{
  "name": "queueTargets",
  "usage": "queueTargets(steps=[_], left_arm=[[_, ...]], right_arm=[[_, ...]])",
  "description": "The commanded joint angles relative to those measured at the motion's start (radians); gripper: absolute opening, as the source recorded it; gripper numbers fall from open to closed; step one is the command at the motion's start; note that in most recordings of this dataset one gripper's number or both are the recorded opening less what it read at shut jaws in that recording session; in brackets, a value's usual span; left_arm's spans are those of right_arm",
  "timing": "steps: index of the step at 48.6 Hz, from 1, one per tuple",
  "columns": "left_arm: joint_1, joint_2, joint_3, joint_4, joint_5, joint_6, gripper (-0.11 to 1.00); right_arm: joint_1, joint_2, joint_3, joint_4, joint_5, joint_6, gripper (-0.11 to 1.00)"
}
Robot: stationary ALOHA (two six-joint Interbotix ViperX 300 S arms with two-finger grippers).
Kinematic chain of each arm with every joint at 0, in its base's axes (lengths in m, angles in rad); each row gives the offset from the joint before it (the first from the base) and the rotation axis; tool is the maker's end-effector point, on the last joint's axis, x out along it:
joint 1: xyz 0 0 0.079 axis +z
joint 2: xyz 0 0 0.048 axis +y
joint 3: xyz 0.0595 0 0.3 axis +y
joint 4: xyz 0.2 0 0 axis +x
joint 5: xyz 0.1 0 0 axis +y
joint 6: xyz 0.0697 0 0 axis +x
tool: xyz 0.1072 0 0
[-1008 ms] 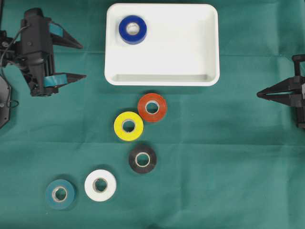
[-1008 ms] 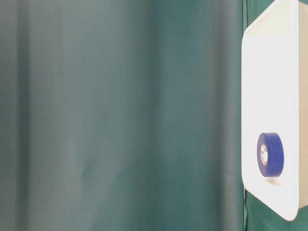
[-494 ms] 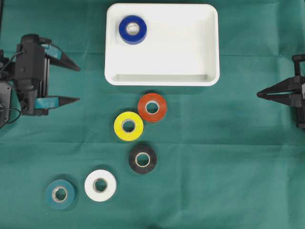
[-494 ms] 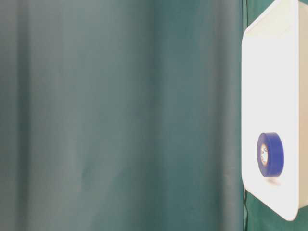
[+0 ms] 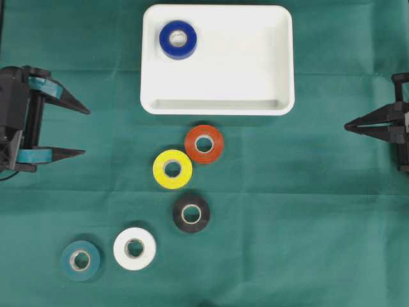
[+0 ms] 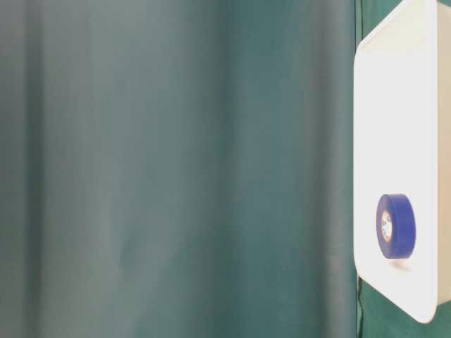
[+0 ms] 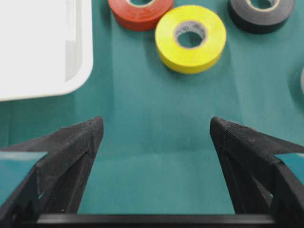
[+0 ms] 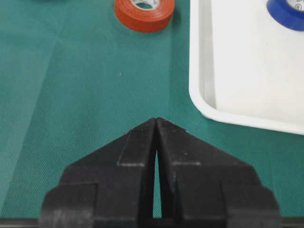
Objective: Put the tape into the white case with the left arm.
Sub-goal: 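Open the left gripper, release the blue tape, retract left, then reach the left gripper to the yellow tape roll and grasp it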
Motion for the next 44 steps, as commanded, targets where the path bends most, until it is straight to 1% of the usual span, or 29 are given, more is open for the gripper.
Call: queueTargets(steps=[1,12,21,31,40,44], left_arm=[[-0.003,-0.012,-0.005,-0.002,-0.005,-0.002,0.98],[-0.003,0.005,-0.006,-0.002,-0.011,0.000,0.98],[-0.006,0.048,-0.012,-0.002,-0.026,0.000,0.98],[-0.044,0.138,-0.038,-0.002,-0.058,0.000,0.98],[-0.086,0.238,-0.089,-0.002,-0.071,0.000,0.98],[-0.092,0.281,-0.112,-0.002,-0.071,0.002,0.98]], right_arm=[[0.000,0.005,-0.011,-0.002,-0.011,0.002,-0.09],[0.000,0.005,-0.011,-0.002,-0.011,0.002,-0.09],[0.000,0.006,-0.011,-0.002,-0.011,0.002,-0.09],[0.000,0.006,-0.011,-0.002,-0.011,0.003,-0.09],[0.000,0.005,-0.011,-0.002,-0.011,0.002,-0.09],[0.000,0.005,-0.011,-0.002,-0.009,0.002,-0.09]])
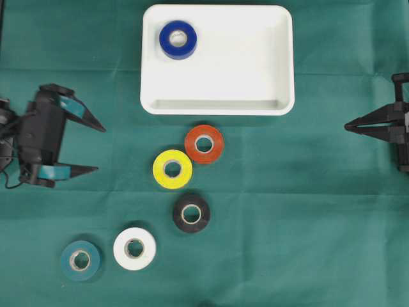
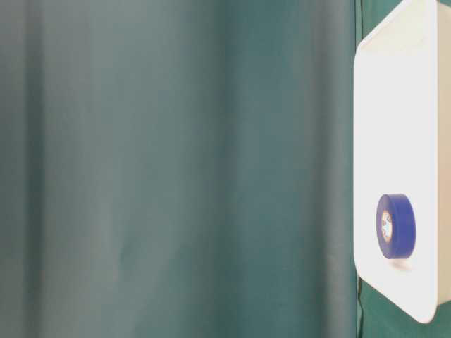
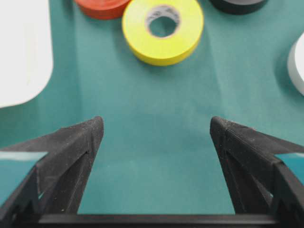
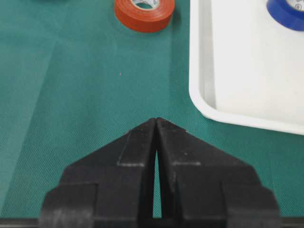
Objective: Put the tape into the white case with the left arm.
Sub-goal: 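Reach the left gripper to the yellow tape roll and grasp it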
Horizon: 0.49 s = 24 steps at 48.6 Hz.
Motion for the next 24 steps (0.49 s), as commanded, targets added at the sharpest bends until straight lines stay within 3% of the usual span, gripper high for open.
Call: queueTargets(steps=[1,24], left_arm=[[-0.009,0.037,-0.048,-0.002,-0.009,0.000,0.98],[-0.071,0.284,-0.201,-0.002,-0.009,0.003,0.98]], right_arm=[[-0.002,0.005,-0.011,-0.002,-0.011,0.000,-0.09],[-0.002,0.005,-0.011,-0.002,-0.011,0.000,-0.09]])
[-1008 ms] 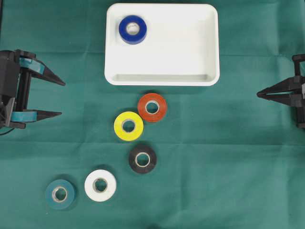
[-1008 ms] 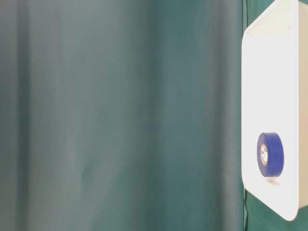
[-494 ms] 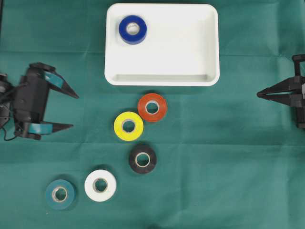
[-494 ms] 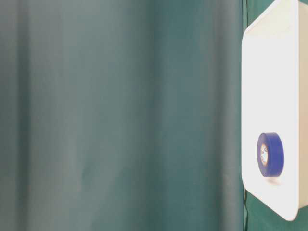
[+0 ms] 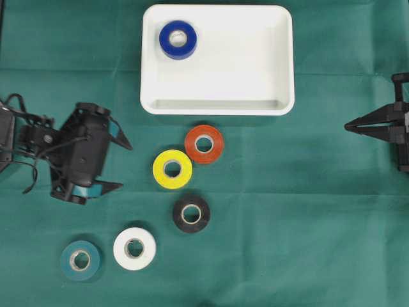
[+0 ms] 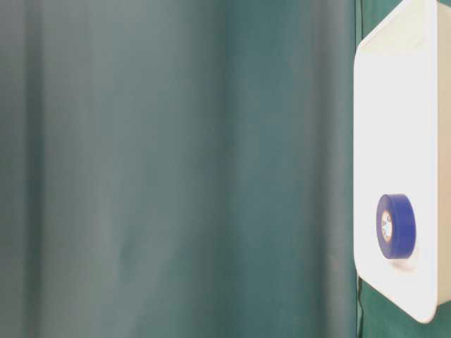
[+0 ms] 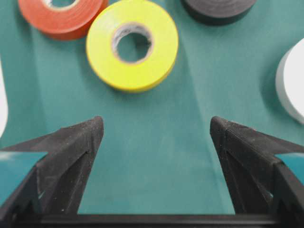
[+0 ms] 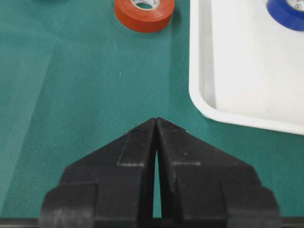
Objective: Put the tape into the white case with the left arm.
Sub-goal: 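Reach the left gripper to the yellow tape roll and grasp it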
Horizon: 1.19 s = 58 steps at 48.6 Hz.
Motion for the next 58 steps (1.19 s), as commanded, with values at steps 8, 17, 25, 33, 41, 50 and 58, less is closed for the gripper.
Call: queueTargets(steps=[8,17,25,33,41,50,58], left_arm=[[-0.026,0.094,-0.086,0.002,-0.006,0.002,0.98],[-0.029,0.166,-0.133,0.002,-0.008,0.002,0.98],[-0.029,0.232,-0.187,0.005,-0.006,0.005,0.98],[-0.029,0.287,-0.230,0.003,-0.005,0.005,0.98],[-0.029,0.325,-0.253,0.005,-0.002,0.006,0.98],[-0.029,0.344,-0.259,0.005,-0.002,0.005,0.98],[-0.025,0.354,-0.259,0.005,-0.002,0.005,0.98]], right_arm=[[-0.002,0.005,-0.011,-0.002,-0.011,0.002,-0.09],[-0.002,0.005,-0.011,-0.002,-0.011,0.002,-0.09],[-0.002,0.005,-0.011,-0.002,-0.011,0.002,-0.09],[-0.002,0.005,-0.011,-0.002,-0.009,0.002,-0.09],[-0.002,0.005,-0.011,-0.002,-0.011,0.002,-0.09],[-0.002,0.005,-0.011,-0.002,-0.009,0.002,-0.09],[-0.002,0.005,-0.011,-0.002,-0.011,0.002,-0.09]])
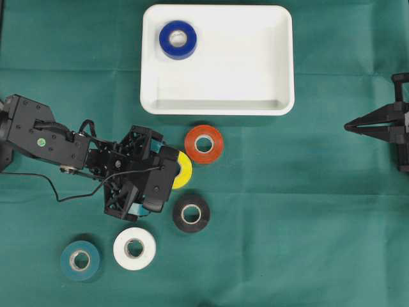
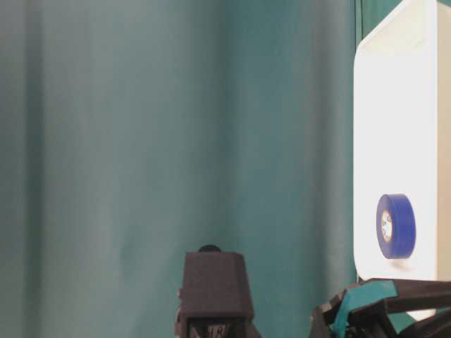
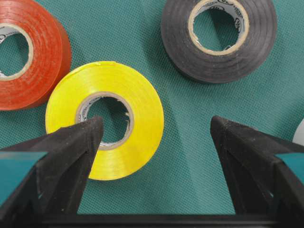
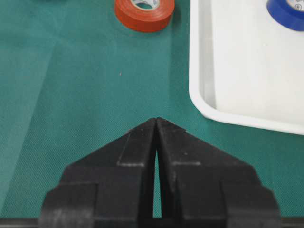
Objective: Put the tape into the white case with the left arm.
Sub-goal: 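Reach the left gripper to the yellow tape roll and grasp it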
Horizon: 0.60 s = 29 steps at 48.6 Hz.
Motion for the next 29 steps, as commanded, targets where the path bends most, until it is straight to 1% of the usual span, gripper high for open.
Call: queueTargets(steps=[1,29], left_arm=[[0.003,-0.003,-0.020,0.002,-0.003,0.000,0.98],[0.018,0.129,-0.071,0.003,-0.005,0.006,0.98]], right_arm=[[0.000,0.006,-0.011,-0.002,-0.011,0.000,-0.09],[0.000,0.008,-0.011,-0.002,-0.009,0.000,-0.09]])
